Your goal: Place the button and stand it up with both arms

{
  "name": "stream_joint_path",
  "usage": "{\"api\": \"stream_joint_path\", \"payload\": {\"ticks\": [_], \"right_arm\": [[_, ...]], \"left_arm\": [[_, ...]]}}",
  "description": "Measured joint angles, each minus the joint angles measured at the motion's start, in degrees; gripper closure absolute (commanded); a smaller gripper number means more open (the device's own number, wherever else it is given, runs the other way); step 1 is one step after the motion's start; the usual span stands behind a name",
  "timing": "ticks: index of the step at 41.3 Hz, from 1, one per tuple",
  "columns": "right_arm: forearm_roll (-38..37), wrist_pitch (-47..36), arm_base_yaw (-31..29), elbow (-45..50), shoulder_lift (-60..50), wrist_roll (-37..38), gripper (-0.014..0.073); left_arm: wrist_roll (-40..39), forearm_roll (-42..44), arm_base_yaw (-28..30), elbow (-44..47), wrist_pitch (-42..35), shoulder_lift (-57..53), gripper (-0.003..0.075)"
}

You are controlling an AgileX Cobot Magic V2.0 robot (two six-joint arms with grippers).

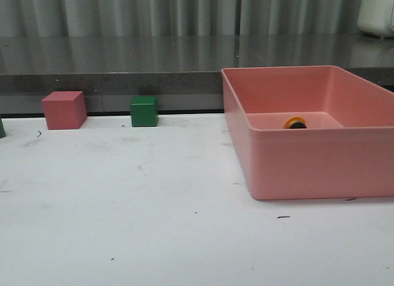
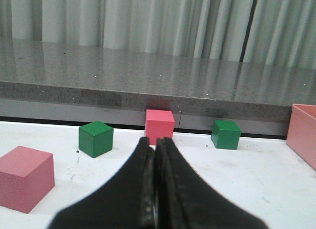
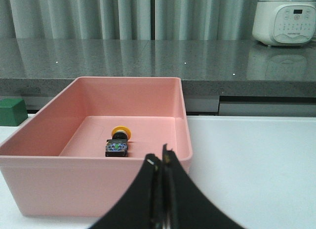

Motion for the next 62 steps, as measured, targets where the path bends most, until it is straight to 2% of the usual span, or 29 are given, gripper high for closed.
{"api": "stream_joint_path", "payload": {"ticks": [40, 50, 57, 62], "right_arm": [[0.0, 0.4, 0.0, -0.4, 0.0, 0.0, 0.0662], [-1.2, 11.0, 0.0, -13.4, 0.1, 0.0, 0.0662], [-1.7, 17.9, 0.0, -25.2, 5.2, 0.0, 0.0662], [-1.7, 22.7, 0.0, -32.5, 11.0, 0.0, 0.0662]], "left_arm": [[0.0, 0.0, 0.0, -1.0, 0.2, 0.0, 0.074], [0.0, 0.0, 0.0, -16.0, 9.3, 0.9, 0.074], [0.0, 0.1, 0.0, -28.9, 21.1, 9.0, 0.074], [0.0, 0.1, 0.0, -36.1, 26.4, 15.3, 0.074]]}}
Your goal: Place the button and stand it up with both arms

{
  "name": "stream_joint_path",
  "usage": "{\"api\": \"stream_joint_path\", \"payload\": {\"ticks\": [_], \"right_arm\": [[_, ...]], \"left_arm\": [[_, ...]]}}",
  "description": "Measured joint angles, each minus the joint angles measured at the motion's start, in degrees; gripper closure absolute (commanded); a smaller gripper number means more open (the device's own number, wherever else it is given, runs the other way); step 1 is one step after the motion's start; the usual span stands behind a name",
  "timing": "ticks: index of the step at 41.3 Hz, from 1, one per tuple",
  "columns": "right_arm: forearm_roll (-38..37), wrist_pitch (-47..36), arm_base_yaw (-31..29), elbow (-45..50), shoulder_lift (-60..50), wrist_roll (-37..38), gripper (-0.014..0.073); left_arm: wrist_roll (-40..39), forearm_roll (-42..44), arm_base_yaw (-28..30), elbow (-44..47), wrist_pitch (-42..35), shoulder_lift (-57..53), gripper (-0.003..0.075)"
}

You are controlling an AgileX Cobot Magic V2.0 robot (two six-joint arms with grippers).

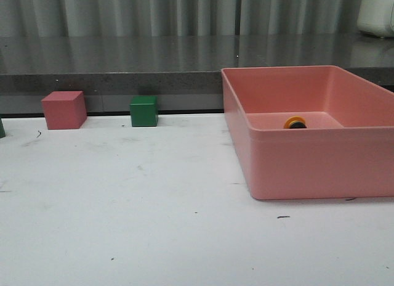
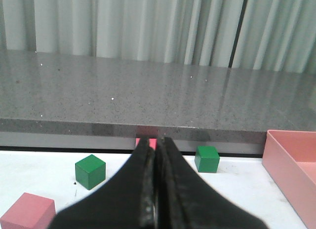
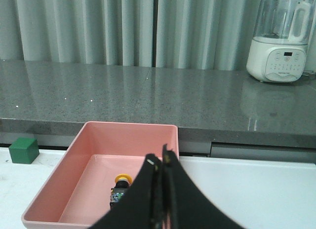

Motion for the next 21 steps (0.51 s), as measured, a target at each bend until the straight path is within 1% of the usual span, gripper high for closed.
{"api": "stream_joint_path", "payload": {"ticks": [3, 7, 12, 21], "right_arm": [[0.0, 2.7, 0.0, -3.0, 3.4, 0.0, 0.0662], [0.0, 5.0, 0.0, -4.7, 7.2, 0.0, 0.0662], [0.0, 7.5, 0.0, -4.8, 10.9, 0.0, 0.0662], [-0.1, 9.0, 0.0, -4.8, 14.4, 0.0, 0.0657]], "left_arm": [[0.0, 0.0, 0.0, -3.0, 2.1, 3.3, 0.074], [0.0, 0.0, 0.0, -3.9, 2.9, 6.5, 0.074], [0.0, -0.1, 0.0, -3.9, 4.8, 9.2, 0.074], [0.0, -0.1, 0.0, -3.9, 5.0, 11.5, 0.0739]]}}
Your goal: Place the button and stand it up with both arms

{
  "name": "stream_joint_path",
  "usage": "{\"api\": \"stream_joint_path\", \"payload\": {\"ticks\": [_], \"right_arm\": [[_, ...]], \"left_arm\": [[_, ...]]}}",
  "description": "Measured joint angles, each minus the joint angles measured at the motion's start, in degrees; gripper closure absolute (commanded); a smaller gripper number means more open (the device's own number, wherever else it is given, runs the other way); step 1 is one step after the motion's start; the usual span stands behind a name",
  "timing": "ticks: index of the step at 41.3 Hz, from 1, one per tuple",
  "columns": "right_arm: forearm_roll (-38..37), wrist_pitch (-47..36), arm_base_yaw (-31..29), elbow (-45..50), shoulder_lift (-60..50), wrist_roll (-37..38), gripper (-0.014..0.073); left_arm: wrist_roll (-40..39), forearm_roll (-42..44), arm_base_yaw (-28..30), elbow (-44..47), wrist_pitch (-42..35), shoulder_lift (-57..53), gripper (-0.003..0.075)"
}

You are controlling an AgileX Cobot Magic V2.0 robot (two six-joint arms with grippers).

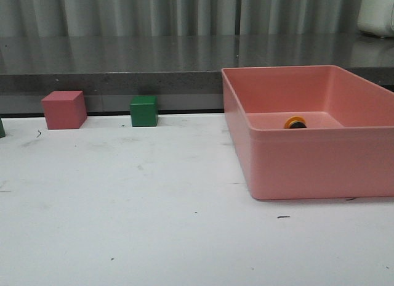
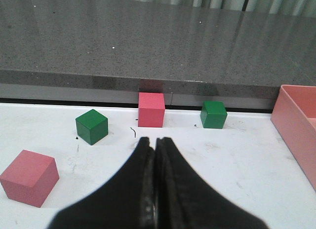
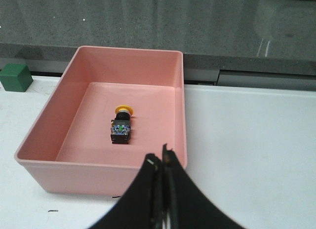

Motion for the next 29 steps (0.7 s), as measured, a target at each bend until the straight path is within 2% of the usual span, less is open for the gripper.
{"api": "stream_joint_path", "payload": {"ticks": [3, 5, 8, 11, 12, 15, 17, 29], "right_arm": [[0.0, 0.6, 0.0, 0.0, 0.6, 0.0, 0.0618], [0.0, 1.1, 0.0, 0.0, 1.0, 0.0, 0.0545], [0.0, 2.1, 0.0, 0.0, 1.5, 0.0, 0.0347], [0.0, 2.6, 0.0, 0.0, 1.7, 0.0, 0.0151], [0.0, 2.8, 0.0, 0.0, 1.8, 0.0, 0.0107], [0.0, 3.0, 0.0, 0.0, 1.9, 0.0, 0.0], [0.0, 3.1, 0.0, 0.0, 1.9, 0.0, -0.0023], [-0.1, 3.6, 0.0, 0.0, 1.9, 0.0, -0.002]], "left_arm": [[0.0, 0.0, 0.0, 0.0, 0.0, 0.4, 0.0723], [0.0, 0.0, 0.0, 0.0, 0.0, 0.5, 0.0685], [0.0, 0.0, 0.0, 0.0, 0.0, 0.5, 0.0545], [0.0, 0.0, 0.0, 0.0, 0.0, 0.5, 0.0373], [0.0, 0.0, 0.0, 0.0, 0.0, 0.5, 0.0314], [0.0, 0.0, 0.0, 0.0, 0.0, 0.5, 0.0202], [0.0, 0.0, 0.0, 0.0, 0.0, 0.5, 0.0171], [0.0, 0.0, 0.0, 0.0, 0.0, 0.5, 0.0175]]}}
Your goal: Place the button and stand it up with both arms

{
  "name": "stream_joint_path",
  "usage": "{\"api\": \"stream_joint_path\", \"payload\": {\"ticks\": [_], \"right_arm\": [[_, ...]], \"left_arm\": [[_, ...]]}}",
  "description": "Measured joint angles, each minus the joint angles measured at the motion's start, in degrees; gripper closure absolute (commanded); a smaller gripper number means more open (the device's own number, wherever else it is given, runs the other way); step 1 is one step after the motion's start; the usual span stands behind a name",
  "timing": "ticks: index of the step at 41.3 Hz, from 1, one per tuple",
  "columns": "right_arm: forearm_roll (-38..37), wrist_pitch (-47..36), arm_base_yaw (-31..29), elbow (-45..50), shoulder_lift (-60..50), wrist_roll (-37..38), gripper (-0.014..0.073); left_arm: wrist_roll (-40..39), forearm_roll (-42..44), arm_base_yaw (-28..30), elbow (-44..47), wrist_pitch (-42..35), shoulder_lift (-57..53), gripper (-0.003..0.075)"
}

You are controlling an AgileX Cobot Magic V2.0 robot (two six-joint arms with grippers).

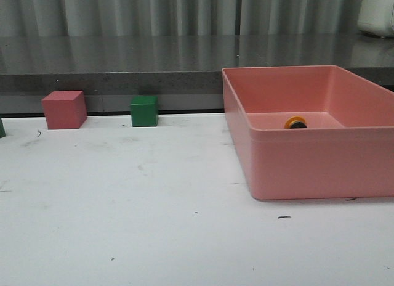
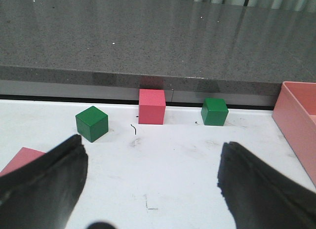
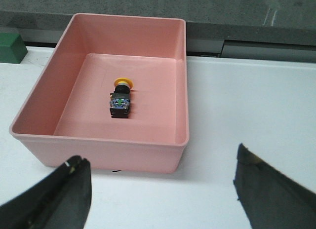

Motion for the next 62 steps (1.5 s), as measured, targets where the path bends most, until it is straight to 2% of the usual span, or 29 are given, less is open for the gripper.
{"api": "stream_joint_path", "payload": {"ticks": [12, 23, 36, 57, 62], "right_arm": [[0.5, 6.8, 0.0, -3.3, 1.7, 0.0, -0.002], [1.2, 13.1, 3.6, -10.8, 11.1, -0.3, -0.002], [1.4, 15.3, 11.5, -21.2, 28.7, -0.3, -0.002], [1.3, 15.3, 12.3, -37.7, 59.4, -0.1, -0.002], [-1.0, 16.1, 12.4, -42.2, 66.5, 3.2, -0.002]], "left_arm": [[1.5, 0.0, -0.1, 0.0, 0.1, 0.0, 0.0175], [4.4, 0.0, -6.2, -2.4, 5.6, 0.0, 0.0175], [5.0, -0.7, -11.7, -2.7, 6.0, 0.0, 0.0175], [5.0, -1.0, -11.7, -2.7, 6.0, 0.0, 0.0175], [5.0, -1.0, -11.7, -2.7, 6.0, 0.0, 0.0175]]}}
